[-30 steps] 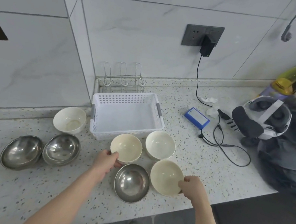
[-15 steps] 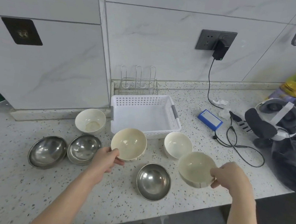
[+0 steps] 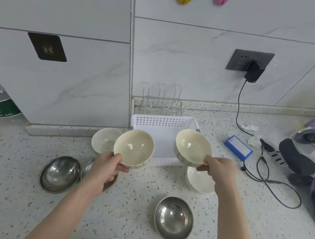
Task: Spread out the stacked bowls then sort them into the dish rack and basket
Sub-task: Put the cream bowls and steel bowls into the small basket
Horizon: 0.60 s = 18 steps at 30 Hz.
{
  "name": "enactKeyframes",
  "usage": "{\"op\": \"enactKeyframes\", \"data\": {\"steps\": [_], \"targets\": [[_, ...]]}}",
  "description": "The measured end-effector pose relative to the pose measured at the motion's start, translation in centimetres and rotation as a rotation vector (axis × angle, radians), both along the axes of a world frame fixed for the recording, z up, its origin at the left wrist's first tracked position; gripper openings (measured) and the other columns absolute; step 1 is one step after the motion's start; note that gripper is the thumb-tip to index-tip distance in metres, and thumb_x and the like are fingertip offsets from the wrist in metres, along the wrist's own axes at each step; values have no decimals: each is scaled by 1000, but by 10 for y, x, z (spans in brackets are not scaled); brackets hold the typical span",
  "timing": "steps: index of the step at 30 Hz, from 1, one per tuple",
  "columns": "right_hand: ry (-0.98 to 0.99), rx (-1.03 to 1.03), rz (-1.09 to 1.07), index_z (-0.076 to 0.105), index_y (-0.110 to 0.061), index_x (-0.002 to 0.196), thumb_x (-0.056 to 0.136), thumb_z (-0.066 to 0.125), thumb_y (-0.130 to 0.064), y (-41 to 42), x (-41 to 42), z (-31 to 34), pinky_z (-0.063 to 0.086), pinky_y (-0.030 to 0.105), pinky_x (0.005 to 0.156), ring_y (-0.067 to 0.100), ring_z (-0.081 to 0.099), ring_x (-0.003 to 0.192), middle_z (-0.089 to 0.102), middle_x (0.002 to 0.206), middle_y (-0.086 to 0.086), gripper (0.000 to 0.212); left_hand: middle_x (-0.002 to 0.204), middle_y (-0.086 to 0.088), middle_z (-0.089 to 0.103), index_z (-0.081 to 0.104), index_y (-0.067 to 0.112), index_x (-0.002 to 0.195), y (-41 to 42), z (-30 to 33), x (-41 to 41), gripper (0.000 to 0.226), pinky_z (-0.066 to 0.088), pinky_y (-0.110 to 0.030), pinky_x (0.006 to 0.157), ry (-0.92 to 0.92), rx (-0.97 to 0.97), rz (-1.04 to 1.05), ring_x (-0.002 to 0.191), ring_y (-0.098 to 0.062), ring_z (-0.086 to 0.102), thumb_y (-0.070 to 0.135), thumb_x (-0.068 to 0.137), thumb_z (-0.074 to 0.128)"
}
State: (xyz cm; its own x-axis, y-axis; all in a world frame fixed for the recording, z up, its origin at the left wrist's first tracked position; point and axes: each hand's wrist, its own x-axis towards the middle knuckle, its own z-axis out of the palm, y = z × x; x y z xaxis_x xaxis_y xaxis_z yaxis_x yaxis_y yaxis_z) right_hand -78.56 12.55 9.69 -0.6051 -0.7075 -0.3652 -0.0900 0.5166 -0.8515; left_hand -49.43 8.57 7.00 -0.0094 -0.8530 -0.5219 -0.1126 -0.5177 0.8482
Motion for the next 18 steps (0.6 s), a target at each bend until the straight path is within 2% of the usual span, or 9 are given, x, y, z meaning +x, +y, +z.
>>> {"op": "enactKeyframes", "data": {"steps": [4, 8, 10, 14, 18], "targets": [[22, -29, 92, 66, -10, 50, 74, 58, -11, -49, 0, -9, 38, 29, 57, 14, 40, 53, 71, 55, 7, 26, 74, -18, 75, 63, 6, 103, -14, -2, -9, 21, 21, -17, 34, 17, -3, 78, 35, -5, 26, 5, 91, 46], [76, 1, 191, 55, -14, 32, 71, 56, -10, -96, 1, -26, 37, 26, 53, 11, 34, 44, 69, 52, 2, 40, 75, -18, 75, 62, 9, 107, -28, -9, -16, 21, 22, -17, 33, 18, 10, 139, 35, -5, 26, 6, 92, 47], [101, 62, 264, 57, -14, 40, 73, 56, -13, -114, 5, -37, 35, 22, 48, 7, 32, 42, 69, 51, -1, 33, 74, -18, 75, 62, 9, 106, -34, -12, -19, 20, 23, -16, 33, 0, 19, 165, 33, -4, 26, 6, 93, 47], [108, 127, 404, 65, 0, 60, 73, 54, -13, -144, 12, -61, 29, 20, 42, 10, 35, 40, 69, 52, 2, 22, 73, -18, 75, 62, 8, 105, -45, -16, -22, 20, 22, -17, 32, -21, 25, 184, 33, -5, 26, 5, 93, 46], [129, 177, 511, 68, 3, 63, 71, 53, -10, -167, 18, -82, 28, 18, 41, 9, 35, 36, 70, 54, 3, 22, 74, -18, 75, 62, 10, 105, -52, -20, -25, 19, 25, -17, 34, -48, 30, 202, 33, -4, 28, 5, 93, 48]]}}
